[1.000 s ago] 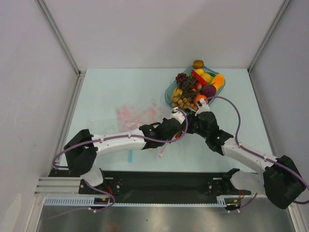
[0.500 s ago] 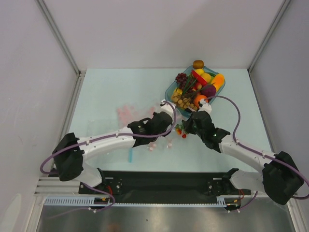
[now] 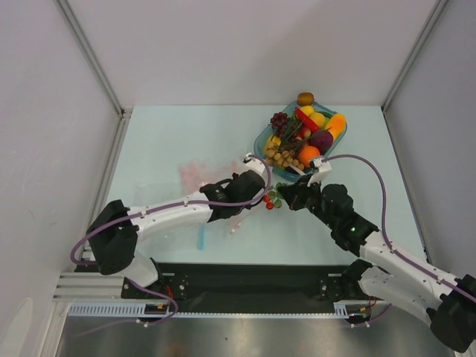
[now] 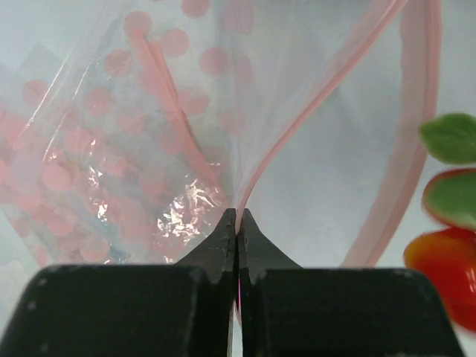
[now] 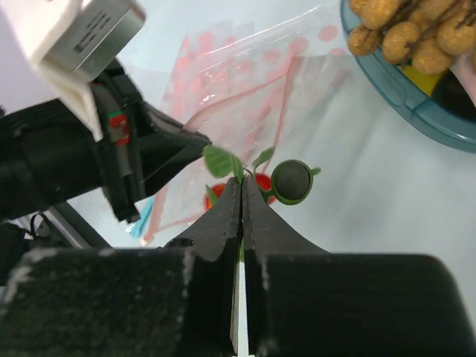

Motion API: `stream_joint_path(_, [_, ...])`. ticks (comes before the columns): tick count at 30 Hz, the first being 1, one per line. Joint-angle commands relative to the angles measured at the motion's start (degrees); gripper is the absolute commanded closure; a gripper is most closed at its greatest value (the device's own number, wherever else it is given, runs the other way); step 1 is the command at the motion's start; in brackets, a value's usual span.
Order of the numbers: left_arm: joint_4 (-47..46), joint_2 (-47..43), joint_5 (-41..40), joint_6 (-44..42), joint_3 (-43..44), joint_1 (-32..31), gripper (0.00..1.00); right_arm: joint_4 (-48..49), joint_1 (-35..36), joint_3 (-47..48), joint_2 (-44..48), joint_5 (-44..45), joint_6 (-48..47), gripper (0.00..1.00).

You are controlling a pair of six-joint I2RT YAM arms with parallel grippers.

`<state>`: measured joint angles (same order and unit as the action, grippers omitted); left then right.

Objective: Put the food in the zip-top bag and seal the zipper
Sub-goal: Place the fake fruit in the zipper food storage bag.

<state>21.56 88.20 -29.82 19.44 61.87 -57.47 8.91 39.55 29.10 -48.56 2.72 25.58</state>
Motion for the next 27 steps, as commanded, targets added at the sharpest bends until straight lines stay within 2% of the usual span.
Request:
stream_joint_path(1, [-0.8,-1.5,0.8,0.7,0.8,1.0,1.00,6.3,0.2,-1.0,1.9,-5.8,-2.7,1.00])
stream_joint_path(6, [-1.0,-1.4,4.3,-0.8,1.2,1.0,1.00,13.1,0.2,-5.2,5.9,-12.8,-2.8,1.00])
stream_joint_path(9, [-1.3,-1.4,6.8,-0.7,1.2,1.0,1.00,15.4,0.3,-7.4,9.4,-13.4,-2.5,1.00])
stream_joint_path(12, [-2.4,-1.9,10.1,-1.0,1.1,1.0,1.00,21.7,0.2,-11.9,12.8,-12.2,0.8,1.00])
stream_joint_path(13, [-2.7,-2.2,12.1,-1.0,0.7,1.0,1.00,26.5,0.2,-13.3,13.6,-11.1,2.9,1.00])
stream_joint_path(15, [-3.2,-2.9,14.0,-0.9,0.3,1.0,1.00,30.4,0.2,-15.7,13.5,-8.4,4.3,1.00])
stream_joint_path(19, [-2.1,-4.5,17.8,-0.5,0.5,1.0,1.00,38.8,0.3,-18.1,10.4,-9.3,5.8,1.00])
stream_joint_path(27, [-5.5,-8.1,29.4,-0.3,-1.4,0.9,1.00,45.4,0.7,-18.6,4.3,-12.7,6.6,1.00])
